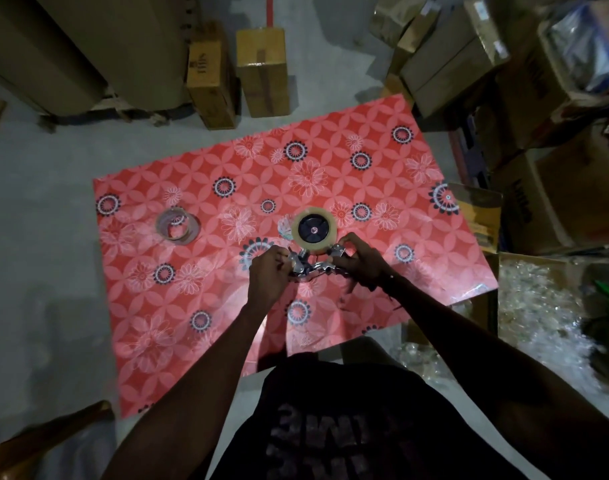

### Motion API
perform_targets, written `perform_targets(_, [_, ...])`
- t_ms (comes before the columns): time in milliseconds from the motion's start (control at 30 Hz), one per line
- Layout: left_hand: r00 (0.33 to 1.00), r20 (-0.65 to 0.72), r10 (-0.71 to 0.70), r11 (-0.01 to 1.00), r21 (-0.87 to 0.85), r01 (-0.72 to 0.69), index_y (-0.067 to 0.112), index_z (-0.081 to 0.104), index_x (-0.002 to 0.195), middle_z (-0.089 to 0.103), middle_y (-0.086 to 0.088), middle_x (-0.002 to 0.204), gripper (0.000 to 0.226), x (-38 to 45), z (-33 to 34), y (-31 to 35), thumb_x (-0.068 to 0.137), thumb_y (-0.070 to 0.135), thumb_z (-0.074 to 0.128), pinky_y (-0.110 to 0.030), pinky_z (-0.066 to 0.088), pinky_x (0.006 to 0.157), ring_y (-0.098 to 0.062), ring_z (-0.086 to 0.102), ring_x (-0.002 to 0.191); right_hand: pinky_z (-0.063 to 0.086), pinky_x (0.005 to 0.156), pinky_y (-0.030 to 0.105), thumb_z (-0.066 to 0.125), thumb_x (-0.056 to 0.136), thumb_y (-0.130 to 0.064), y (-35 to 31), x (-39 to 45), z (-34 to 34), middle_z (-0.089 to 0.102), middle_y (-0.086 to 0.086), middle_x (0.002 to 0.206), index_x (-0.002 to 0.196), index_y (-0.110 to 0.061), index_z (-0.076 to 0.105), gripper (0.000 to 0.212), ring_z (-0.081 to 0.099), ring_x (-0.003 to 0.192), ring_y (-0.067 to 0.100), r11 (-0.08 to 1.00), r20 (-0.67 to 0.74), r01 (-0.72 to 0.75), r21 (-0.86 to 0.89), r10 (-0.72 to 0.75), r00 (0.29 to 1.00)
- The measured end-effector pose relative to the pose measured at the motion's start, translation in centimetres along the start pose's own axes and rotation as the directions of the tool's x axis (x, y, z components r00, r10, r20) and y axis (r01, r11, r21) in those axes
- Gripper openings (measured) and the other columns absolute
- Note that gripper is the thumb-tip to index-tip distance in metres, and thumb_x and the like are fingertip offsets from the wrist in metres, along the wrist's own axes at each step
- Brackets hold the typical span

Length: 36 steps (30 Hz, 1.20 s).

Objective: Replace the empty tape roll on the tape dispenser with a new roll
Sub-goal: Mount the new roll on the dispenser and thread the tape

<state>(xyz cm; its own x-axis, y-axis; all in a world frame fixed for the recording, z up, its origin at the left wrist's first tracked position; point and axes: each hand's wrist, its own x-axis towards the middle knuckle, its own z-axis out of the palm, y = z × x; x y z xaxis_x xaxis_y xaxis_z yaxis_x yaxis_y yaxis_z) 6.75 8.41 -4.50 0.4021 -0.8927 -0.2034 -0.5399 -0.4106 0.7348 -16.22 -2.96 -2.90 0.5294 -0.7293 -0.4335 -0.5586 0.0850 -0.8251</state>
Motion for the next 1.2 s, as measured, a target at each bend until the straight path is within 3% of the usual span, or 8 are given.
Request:
perform_targets(167, [0.997,0.010,-0.078,0.996,-0.031,0.078,0.012,0.074,0.096,0.076,-0.003,0.089,0.008,0.2,-0.5,-0.1,0.091,0.016,0.070,-0.041,0.058,0.082,-0.025,0.073,0.089,0.054,0.061,0.037,0.082,0.070,-0.065,-2.0,0.6,-0.7,0.077,0.001,0.082,0.107,-0.029,0.054,0.058,0.067,0.059,0.015,0.995,-0.019,-0.066,-0.071,0.065,0.998])
perform_targets(333, [0.994,-0.022,-0.111,0.986,-0.126,0.108,0.016,0.073,0.089,0.075,0.005,0.081,0.016,1.2,-1.5,0.1,0.080,0.028,0.077,-0.045,0.061,0.076,-0.017,0.073,0.080,0.053,0.062,0.038,0.084,0.054,-0.079,-4.8,1.8,-2.0,0.076,0.004,0.087,0.112,-0.018,0.050,0.091,0.070,0.070,0.022,0.959,-0.007,-0.209,-0.189,0.212,0.977])
perform_targets(467, [0.994,-0.030,-0.107,0.987,-0.123,0.102,0.014,0.071,0.095,0.072,0.007,0.084,0.015,2.2,-3.0,1.6,0.084,0.014,0.081,-0.034,0.058,0.078,-0.015,0.071,0.083,0.049,0.056,0.034,0.090,0.067,-0.062,-7.5,3.4,-3.3,0.070,0.011,0.056,0.064,-0.001,0.073,0.063,0.061,0.048,0.018,0.953,0.034,-0.163,-0.254,0.177,0.984])
perform_targets(600, [0.991,-0.051,-0.120,0.986,-0.124,0.113,0.017,0.070,0.092,0.070,0.009,0.081,0.016,3.1,-4.5,2.8,0.083,0.011,0.082,-0.025,0.052,0.072,-0.011,0.068,0.078,0.055,0.062,0.034,0.092,0.072,-0.053,-10.2,3.6,-4.5,0.077,0.013,0.068,0.073,-0.003,0.082,0.052,0.069,0.057,0.021,0.939,0.034,-0.173,-0.299,0.192,0.981])
perform_targets(733, [0.989,-0.104,-0.104,0.973,-0.215,0.079,0.010,0.071,0.089,0.072,0.003,0.079,0.016,3.3,-5.5,4.3,0.078,-0.001,0.075,-0.022,0.049,0.065,-0.011,0.065,0.071,0.054,0.057,0.027,0.092,0.078,-0.044,-13.6,2.5,-5.3,0.080,0.015,0.082,0.086,-0.007,0.074,0.042,0.075,0.067,0.027,0.938,0.058,-0.059,-0.341,0.084,0.995])
perform_targets(833, [0.985,-0.150,-0.088,0.966,-0.254,0.048,0.004,0.070,0.088,0.073,-0.002,0.079,0.017,3.5,-6.2,5.1,0.077,-0.007,0.075,-0.015,0.048,0.059,-0.007,0.064,0.068,0.052,0.050,0.032,0.095,0.075,-0.038,-15.5,1.7,-5.2,0.075,0.010,0.091,0.110,-0.012,0.052,0.061,0.071,0.063,0.022,0.943,0.023,0.013,-0.333,-0.006,1.000])
perform_targets(1033, [0.982,-0.181,-0.049,0.946,-0.323,-0.012,0.002,0.060,0.086,0.067,0.005,0.075,0.022,3.3,-7.4,6.4,0.081,-0.005,0.080,-0.008,0.044,0.058,0.012,0.063,0.065,0.039,0.052,0.033,0.095,0.071,-0.036,-17.1,0.3,-4.7,0.064,-0.004,0.082,0.111,-0.012,0.044,0.069,0.061,0.067,0.019,0.841,-0.061,0.224,-0.493,-0.290,0.955])
perform_targets(1200, [0.968,-0.249,-0.020,0.934,-0.349,-0.070,0.005,0.061,0.088,0.070,-0.002,0.081,0.022,3.3,-8.5,6.8,0.082,-0.001,0.082,-0.014,0.049,0.062,-0.004,0.066,0.071,0.040,0.054,0.023,0.089,0.078,-0.050,-17.5,-0.9,-3.8,0.066,-0.008,0.083,0.113,-0.018,0.042,0.067,0.062,0.067,0.008,0.839,-0.082,0.289,-0.460,-0.364,0.928])
